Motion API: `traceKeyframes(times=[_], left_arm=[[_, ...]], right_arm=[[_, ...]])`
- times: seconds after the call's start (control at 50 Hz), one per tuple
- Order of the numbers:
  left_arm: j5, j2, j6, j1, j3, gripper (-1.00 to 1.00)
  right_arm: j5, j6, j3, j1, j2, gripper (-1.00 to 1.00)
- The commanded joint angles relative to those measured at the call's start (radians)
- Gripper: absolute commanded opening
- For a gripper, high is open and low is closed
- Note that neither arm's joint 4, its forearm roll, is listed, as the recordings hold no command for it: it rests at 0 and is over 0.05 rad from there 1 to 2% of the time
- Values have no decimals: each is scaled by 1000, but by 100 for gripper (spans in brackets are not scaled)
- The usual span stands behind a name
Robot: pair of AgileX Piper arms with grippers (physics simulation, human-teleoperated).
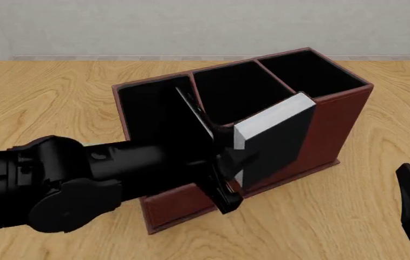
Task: Pick up the book and place it in the back compartment of the caddy.
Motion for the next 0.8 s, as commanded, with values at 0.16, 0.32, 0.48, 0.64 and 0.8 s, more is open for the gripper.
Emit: traceKeyframes(times=[0.16,0.32,0.48,0.64,0.8], left_arm=[[145,-15,35,-9,-126,-100],[199,12,63,9,-170,-100],[247,-1,76,23,-201,-100],[292,24,103,43,-258,-100],[319,24,117,70,-294,-100]], right_arm=[[-2,0,1,0,1,100],[-1,0,0,0,1,100],[0,0,-1,0,0,100],[0,0,-1,0,0,100],[-2,0,1,0,1,100]])
